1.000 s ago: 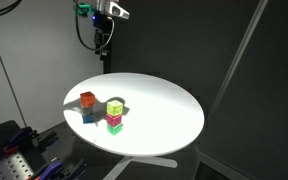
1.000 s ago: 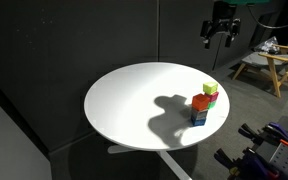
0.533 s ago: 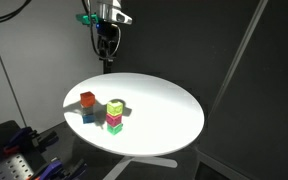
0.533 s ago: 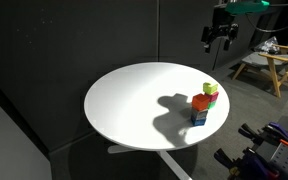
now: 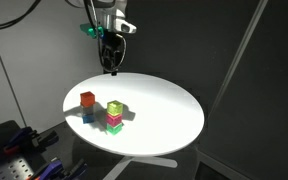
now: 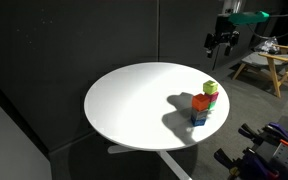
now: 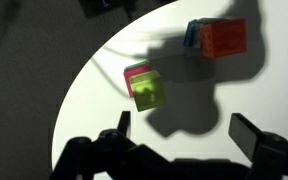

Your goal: Move the green block to the other stack of blocks

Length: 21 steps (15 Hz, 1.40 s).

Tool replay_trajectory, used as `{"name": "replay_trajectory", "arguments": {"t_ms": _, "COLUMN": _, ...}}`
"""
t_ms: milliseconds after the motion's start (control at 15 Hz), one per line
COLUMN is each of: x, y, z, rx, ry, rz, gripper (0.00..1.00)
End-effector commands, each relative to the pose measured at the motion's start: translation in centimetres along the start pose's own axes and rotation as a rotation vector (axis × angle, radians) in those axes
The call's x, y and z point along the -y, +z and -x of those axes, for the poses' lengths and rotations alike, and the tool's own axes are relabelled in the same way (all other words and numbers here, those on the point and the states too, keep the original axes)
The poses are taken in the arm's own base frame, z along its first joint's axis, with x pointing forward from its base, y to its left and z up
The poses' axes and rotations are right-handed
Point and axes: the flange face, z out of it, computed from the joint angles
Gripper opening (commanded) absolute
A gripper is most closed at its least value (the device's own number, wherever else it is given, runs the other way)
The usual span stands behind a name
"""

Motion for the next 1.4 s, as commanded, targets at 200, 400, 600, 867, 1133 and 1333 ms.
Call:
{"name": "replay_trajectory", "arguments": {"t_ms": 200, "x": -0.6, "y": 3.2, "z": -0.9, "rx": -0.033, "ry": -0.041, "rz": 0.0, "gripper": 1.0}}
{"name": "replay_trajectory", "arguments": {"t_ms": 400, "x": -0.2, "y": 5.5, "z": -1.4, "rx": -0.032, "ry": -0.065, "rz": 0.026, "gripper": 1.0}}
{"name": "replay_trajectory", "arguments": {"t_ms": 600, "x": 0.2, "y": 7.7, "z": -1.9, "rx": -0.03, "ry": -0.085, "rz": 0.06, "gripper": 1.0}}
{"name": "replay_trajectory", "arguments": {"t_ms": 867, "x": 0.7, "y": 9.6, "z": -2.2, "rx": -0.013, "ry": -0.105, "rz": 0.085, "gripper": 1.0}}
{"name": "replay_trajectory", "arguments": {"t_ms": 1133, "x": 0.8, "y": 10.6, "z": -2.3, "rx": -0.001, "ry": -0.116, "rz": 0.099, "gripper": 1.0}}
{"name": "replay_trajectory", "arguments": {"t_ms": 1333, "x": 0.8, "y": 11.3, "z": -2.5, "rx": 0.012, "ry": -0.116, "rz": 0.109, "gripper": 1.0}}
